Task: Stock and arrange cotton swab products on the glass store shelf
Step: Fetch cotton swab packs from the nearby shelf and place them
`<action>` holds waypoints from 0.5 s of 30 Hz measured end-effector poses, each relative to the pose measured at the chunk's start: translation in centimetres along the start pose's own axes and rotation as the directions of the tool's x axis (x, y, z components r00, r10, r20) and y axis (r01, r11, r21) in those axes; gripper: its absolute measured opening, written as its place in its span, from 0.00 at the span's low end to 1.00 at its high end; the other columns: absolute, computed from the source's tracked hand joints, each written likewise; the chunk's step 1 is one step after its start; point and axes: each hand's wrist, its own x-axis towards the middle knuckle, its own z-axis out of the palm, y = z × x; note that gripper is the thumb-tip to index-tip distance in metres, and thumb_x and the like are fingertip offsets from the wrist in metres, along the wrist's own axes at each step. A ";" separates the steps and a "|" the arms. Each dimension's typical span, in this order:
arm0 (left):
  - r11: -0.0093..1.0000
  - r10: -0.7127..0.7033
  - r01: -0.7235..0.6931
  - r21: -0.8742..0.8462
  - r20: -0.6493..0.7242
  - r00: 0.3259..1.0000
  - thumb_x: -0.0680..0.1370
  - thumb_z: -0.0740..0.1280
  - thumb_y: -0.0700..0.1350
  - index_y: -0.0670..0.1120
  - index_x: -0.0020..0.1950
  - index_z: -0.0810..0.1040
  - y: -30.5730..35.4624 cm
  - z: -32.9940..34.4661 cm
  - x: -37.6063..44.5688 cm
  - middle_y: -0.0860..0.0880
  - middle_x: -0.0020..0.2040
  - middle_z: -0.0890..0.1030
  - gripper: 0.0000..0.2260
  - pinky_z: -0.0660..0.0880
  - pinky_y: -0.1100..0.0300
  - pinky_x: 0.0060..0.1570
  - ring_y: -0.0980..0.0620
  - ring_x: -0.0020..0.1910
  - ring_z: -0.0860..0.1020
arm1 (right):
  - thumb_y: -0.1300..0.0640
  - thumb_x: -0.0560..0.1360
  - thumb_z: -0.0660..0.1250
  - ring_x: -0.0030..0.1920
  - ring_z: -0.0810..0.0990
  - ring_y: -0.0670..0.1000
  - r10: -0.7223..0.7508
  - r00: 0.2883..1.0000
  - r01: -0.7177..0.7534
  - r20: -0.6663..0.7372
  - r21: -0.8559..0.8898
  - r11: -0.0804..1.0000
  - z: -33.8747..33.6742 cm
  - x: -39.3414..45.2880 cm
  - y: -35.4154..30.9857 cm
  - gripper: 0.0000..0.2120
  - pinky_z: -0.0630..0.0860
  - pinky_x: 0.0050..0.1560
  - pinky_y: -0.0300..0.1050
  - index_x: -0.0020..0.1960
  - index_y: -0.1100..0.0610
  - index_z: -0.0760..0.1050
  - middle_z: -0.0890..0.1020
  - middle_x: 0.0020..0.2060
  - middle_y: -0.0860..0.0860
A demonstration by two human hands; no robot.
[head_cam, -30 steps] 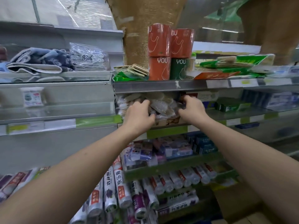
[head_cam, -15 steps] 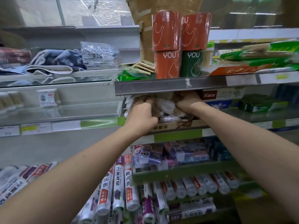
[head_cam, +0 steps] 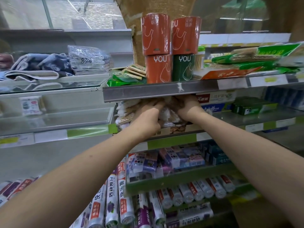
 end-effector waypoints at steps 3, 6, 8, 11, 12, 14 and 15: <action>0.998 0.044 -0.040 0.054 -0.070 0.997 0.72 0.72 0.42 0.53 0.71 0.70 0.0 0.4 0.4 0.43 0.56 0.81 0.28 0.79 0.48 0.49 0.41 0.53 0.78 | 0.57 0.75 0.72 0.61 0.78 0.59 0.011 1.000 -0.011 0.011 -0.030 0.999 -1.1 -0.8 0.4 0.19 0.75 0.61 0.49 0.65 0.56 0.76 0.80 0.60 0.56; 0.993 0.082 -0.073 0.096 -0.093 0.992 0.72 0.72 0.45 0.54 0.68 0.71 -0.1 0.4 0.5 0.44 0.57 0.81 0.25 0.79 0.49 0.48 0.40 0.53 0.78 | 0.61 0.73 0.71 0.61 0.77 0.58 0.060 0.998 -0.060 -0.002 0.029 0.998 -1.8 -1.3 0.8 0.22 0.75 0.63 0.51 0.66 0.56 0.75 0.80 0.60 0.55; 0.992 0.080 -0.072 0.106 -0.075 0.994 0.71 0.71 0.43 0.55 0.69 0.70 -0.2 0.3 0.4 0.44 0.56 0.81 0.27 0.79 0.49 0.48 0.40 0.52 0.79 | 0.64 0.72 0.70 0.59 0.78 0.57 0.109 0.994 -0.109 -0.005 0.046 0.993 -2.1 -1.4 1.1 0.21 0.76 0.62 0.52 0.64 0.56 0.75 0.80 0.57 0.55; 0.993 0.062 -0.056 0.102 -0.057 0.996 0.71 0.68 0.38 0.52 0.71 0.68 -0.1 0.0 0.2 0.43 0.54 0.81 0.28 0.79 0.49 0.46 0.41 0.50 0.79 | 0.64 0.71 0.69 0.53 0.79 0.58 0.122 0.992 -0.121 -0.025 0.040 0.992 -2.5 -1.9 1.2 0.18 0.80 0.55 0.55 0.60 0.56 0.76 0.80 0.52 0.54; 0.993 0.071 -0.064 0.095 -0.066 0.995 0.72 0.68 0.37 0.50 0.70 0.68 -0.1 -0.1 0.1 0.42 0.53 0.81 0.28 0.77 0.49 0.44 0.41 0.49 0.79 | 0.64 0.70 0.69 0.52 0.79 0.57 0.114 0.993 -0.112 -0.029 0.047 0.993 -2.6 -2.2 1.2 0.18 0.81 0.54 0.56 0.59 0.55 0.76 0.80 0.52 0.53; 0.990 0.103 -0.092 0.107 -0.104 0.989 0.74 0.66 0.37 0.47 0.71 0.68 0.0 -0.2 -0.3 0.42 0.50 0.80 0.25 0.69 0.52 0.39 0.40 0.48 0.78 | 0.61 0.67 0.68 0.53 0.79 0.56 0.082 0.996 -0.079 -0.046 0.054 0.995 -2.4 -2.7 1.3 0.21 0.78 0.58 0.59 0.60 0.50 0.76 0.80 0.52 0.51; 0.987 0.120 -0.104 0.126 -0.127 0.985 0.76 0.66 0.39 0.46 0.71 0.67 0.1 -0.2 -0.5 0.42 0.48 0.78 0.24 0.66 0.52 0.39 0.39 0.48 0.77 | 0.59 0.65 0.67 0.54 0.79 0.56 0.071 0.996 -0.068 -0.059 0.052 0.996 -2.1 -2.7 1.5 0.24 0.76 0.60 0.60 0.60 0.47 0.76 0.80 0.53 0.49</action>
